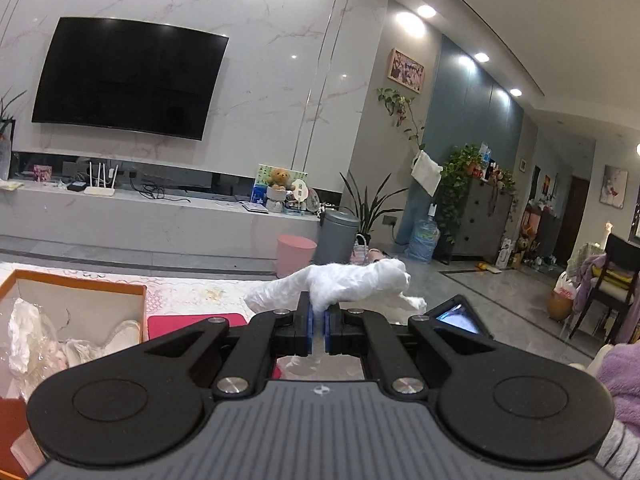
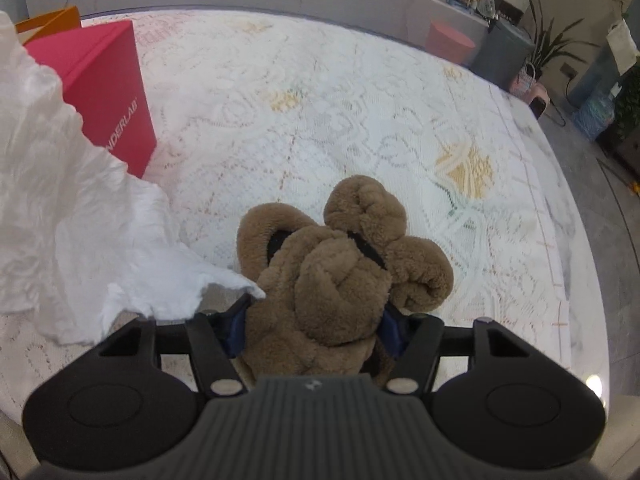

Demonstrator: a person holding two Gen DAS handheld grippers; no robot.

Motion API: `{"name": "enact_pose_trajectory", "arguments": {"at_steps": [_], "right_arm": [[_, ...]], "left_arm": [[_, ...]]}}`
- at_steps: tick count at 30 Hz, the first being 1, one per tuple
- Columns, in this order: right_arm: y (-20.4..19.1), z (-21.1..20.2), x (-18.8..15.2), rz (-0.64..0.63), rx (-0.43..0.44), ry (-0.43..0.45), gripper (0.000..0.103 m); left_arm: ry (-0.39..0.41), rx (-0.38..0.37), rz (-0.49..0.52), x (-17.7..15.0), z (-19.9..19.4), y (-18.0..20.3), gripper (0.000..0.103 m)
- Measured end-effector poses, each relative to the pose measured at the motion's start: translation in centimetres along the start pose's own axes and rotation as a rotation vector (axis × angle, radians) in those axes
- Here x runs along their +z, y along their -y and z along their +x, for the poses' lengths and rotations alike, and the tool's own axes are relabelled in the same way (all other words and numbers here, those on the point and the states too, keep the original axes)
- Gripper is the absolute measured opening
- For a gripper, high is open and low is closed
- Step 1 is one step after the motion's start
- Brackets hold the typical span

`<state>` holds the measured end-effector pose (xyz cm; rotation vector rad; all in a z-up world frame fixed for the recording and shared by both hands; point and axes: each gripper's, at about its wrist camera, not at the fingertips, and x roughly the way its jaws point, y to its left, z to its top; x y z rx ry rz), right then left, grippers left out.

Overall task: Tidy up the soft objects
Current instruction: 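Lift and carry the white towel and brown toy toward the orange box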

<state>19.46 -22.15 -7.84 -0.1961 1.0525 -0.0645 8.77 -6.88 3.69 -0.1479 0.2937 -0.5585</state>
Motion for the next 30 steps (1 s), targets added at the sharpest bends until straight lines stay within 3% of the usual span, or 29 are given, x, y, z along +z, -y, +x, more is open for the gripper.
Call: {"name": "enact_pose_trajectory", "arguments": {"at_steps": [7,13,16,21,30], "right_arm": [[1.3,-2.2,0.7,0.072,0.002,0.081,0.062],[2.1,-4.1,1.0,0.160,-0.001,0.162,0.062],[1.1,-4.5,1.1,0.123,-0.022,0.183,0.062],[-0.4,-6.0,1.7,0.161,-0.037,0.224,0.062],[-6.4,-12.4,3.7,0.083,-0.065,0.422,0.062]], "left_arm": [[-0.020,-0.002,0.007,-0.5,0.1,-0.3,0.005],[0.029,-0.005,0.031,0.5,-0.8,0.2,0.005],[0.057,-0.006,0.046,1.0,-1.5,0.0,0.005],[0.102,0.069,0.060,2.1,-3.1,-0.2,0.005],[0.214,0.148,0.027,4.2,-7.1,-2.5,0.005]]}}
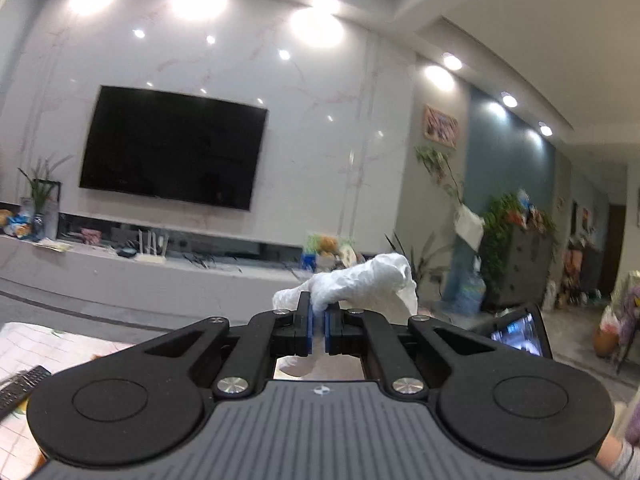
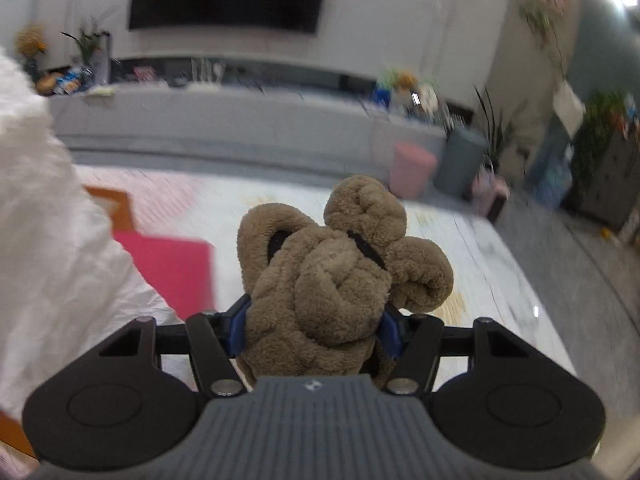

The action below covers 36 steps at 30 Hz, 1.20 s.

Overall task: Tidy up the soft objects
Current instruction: 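Lift and carry the white towel and brown toy toward the orange box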

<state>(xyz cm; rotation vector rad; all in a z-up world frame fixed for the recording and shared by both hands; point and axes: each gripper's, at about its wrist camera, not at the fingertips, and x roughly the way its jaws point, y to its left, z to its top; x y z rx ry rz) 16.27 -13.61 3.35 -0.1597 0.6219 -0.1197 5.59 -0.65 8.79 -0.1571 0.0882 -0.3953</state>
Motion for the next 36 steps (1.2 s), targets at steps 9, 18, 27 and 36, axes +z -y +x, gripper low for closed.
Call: {"name": "enact_pose_trajectory", "arguments": {"at_steps": [9,18,27,36], "right_arm": [[-7.6,-5.0,3.6,-0.060,0.117,0.159,0.062],[-14.2,-6.2,7.8,-0.108,0.197,0.214,0.062],[-19.5,-6.0,10.7,-0.163,0.273,0.194,0.062],[-22.5,-3.4,11.1,-0.174,0.338,0.128,0.062]], "left_arm": [[0.116,0.159,-0.015,1.9,-3.2,-2.8,0.005],[0.415,0.508,0.133,2.0,-6.2,-6.1,0.005],[0.286,0.301,0.039,0.1,-4.3,-11.0,0.005],[0.019,0.108,-0.233,-3.9,0.4,-18.8,0.005]]}}
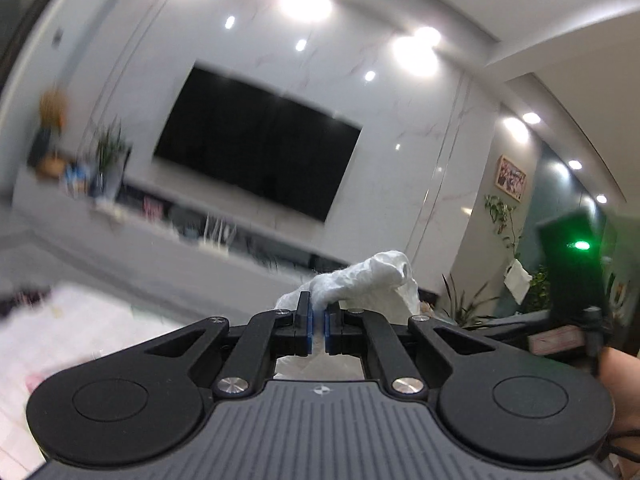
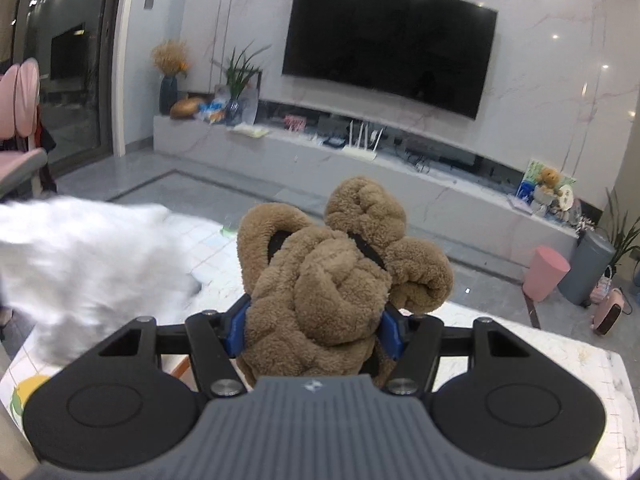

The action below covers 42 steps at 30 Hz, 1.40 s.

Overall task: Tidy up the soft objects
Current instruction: 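Lift and carry the white towel and brown toy toward the orange box, then lower the white towel into the orange box and open the left gripper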

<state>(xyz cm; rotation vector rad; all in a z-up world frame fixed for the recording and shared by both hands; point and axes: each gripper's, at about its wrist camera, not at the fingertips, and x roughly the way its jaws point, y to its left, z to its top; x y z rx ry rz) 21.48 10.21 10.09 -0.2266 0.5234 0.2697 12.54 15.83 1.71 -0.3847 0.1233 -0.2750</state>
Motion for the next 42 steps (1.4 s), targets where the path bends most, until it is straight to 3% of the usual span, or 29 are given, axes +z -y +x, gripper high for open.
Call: {"name": "enact_pose_trajectory", "arguments": {"at_steps": [5,9,12,15,19,27,31,37,42], "right_arm": [[-0.1,2.6,-1.5,0.004,-0.008,-0.073,0.062],[0.3,4.5,-3.0,0.006,-0.019,-0.132,0.062],[0.9,5.4,-4.1,0.013,-0.032,-0.153,0.062],[1.9,5.6,-4.9,0.041,-0.034,-0.157,0.062],[2.6,5.0,-5.6,0.042,-0.041,-0.154,0.062],[3.8,2.7,-6.5,0.028,-0.038,-0.119,0.062],[4.3,2.2,-6.8,0.014,-0.028,-0.115,0.062],[3.4,2.3,-7.2,-0.050,-0.046,-0.100,0.062],[2.5,2.9,-7.4,-0.058,-0.019,-0.115,0.062]], "left_arm": [[-0.062,0.027,-0.036,-0.1,2.0,-1.8,0.005],[-0.046,-0.084,-0.105,1.2,1.4,-1.3,0.005],[-0.084,-0.111,-0.172,2.8,1.4,-1.1,0.005],[-0.021,-0.168,-0.185,4.1,-0.7,-0.1,0.005],[-0.108,-0.226,-0.211,5.4,-1.5,1.8,0.005],[-0.041,-0.155,-0.031,5.5,-3.2,5.8,0.005],[-0.071,0.067,0.065,3.9,-0.9,6.5,0.005],[-0.135,0.125,0.080,3.6,0.5,4.7,0.005],[-0.153,0.280,0.195,3.7,0.3,4.9,0.005]]}}
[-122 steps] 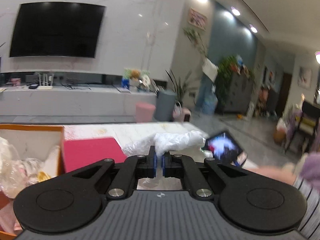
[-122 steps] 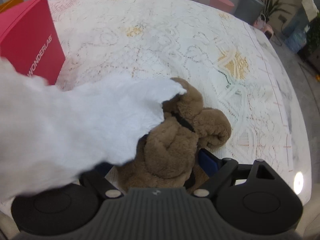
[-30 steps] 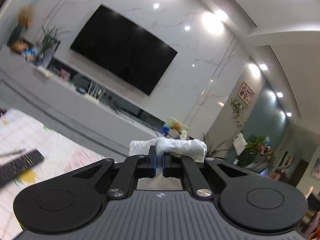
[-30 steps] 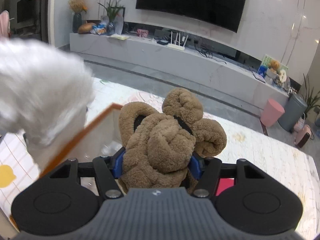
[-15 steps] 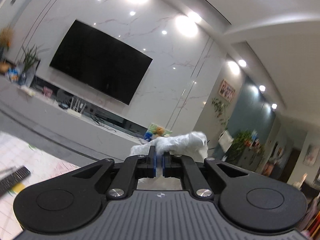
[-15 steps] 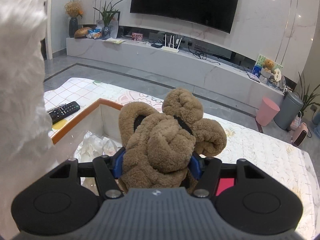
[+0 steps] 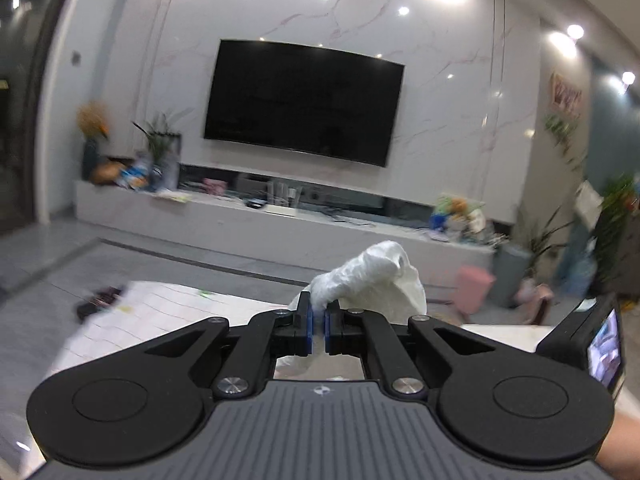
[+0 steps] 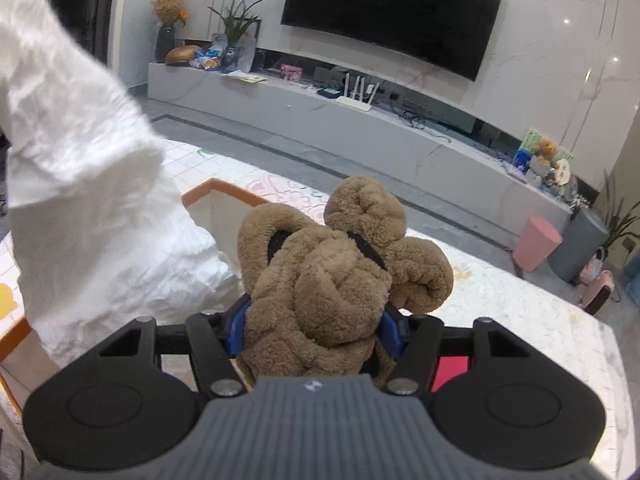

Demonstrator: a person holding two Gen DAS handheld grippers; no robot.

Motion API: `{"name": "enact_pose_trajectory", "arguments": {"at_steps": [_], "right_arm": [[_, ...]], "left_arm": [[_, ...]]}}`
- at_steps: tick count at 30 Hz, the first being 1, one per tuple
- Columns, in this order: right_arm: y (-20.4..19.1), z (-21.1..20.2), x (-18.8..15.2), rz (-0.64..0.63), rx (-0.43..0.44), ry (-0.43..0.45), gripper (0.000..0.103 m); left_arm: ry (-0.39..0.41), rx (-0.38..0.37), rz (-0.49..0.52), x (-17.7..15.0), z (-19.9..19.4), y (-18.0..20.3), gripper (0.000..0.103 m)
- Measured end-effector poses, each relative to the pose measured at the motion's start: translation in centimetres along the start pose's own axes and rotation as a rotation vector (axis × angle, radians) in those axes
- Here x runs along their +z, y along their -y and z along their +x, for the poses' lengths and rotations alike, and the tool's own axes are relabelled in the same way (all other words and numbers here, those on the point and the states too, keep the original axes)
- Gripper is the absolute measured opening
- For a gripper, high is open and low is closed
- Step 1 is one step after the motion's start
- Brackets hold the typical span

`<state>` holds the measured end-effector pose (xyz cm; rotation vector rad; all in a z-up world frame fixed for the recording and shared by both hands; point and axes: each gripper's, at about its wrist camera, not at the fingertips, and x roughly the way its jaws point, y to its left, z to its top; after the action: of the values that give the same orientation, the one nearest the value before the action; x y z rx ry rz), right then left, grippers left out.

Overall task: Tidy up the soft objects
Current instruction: 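Lower the white towel into the orange box and open the left gripper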

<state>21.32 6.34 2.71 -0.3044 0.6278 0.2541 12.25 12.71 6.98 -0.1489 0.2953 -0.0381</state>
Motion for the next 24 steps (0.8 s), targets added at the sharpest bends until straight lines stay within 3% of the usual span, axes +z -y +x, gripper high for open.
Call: {"name": "enact_pose_trajectory", "arguments": {"at_steps": [4,7,12,17,20,22,24], "right_arm": [[-0.5,0.6,0.2,-0.024,0.013,-0.009,0.062],[-0.9,1.8,0.5,-0.046,0.015,-0.047,0.062],[-0.5,3.6,1.6,-0.036,0.015,-0.100,0.062],[-0.7,4.9,2.0,-0.084,-0.006,-0.103,0.062],[-1.1,5.8,1.9,-0.119,-0.016,-0.117,0.062],[-1.0,6.1,2.0,-0.121,-0.018,-0.124,0.062],[-0.9,6.3,2.1,-0.115,-0.024,-0.127,0.062]], "left_arm": [[-0.018,-0.014,0.066,-0.1,-0.6,1.2,0.006],[-0.151,0.013,0.154,-1.8,2.8,2.7,0.006],[-0.351,0.051,0.218,-5.9,8.6,4.1,0.006],[-0.477,0.016,0.190,-8.8,10.7,3.2,0.007],[-0.487,0.023,0.161,-9.0,10.3,2.3,0.021],[-0.460,0.028,0.146,-8.3,9.6,1.8,0.048],[-0.393,0.030,0.139,-7.4,8.7,1.6,0.061]]}}
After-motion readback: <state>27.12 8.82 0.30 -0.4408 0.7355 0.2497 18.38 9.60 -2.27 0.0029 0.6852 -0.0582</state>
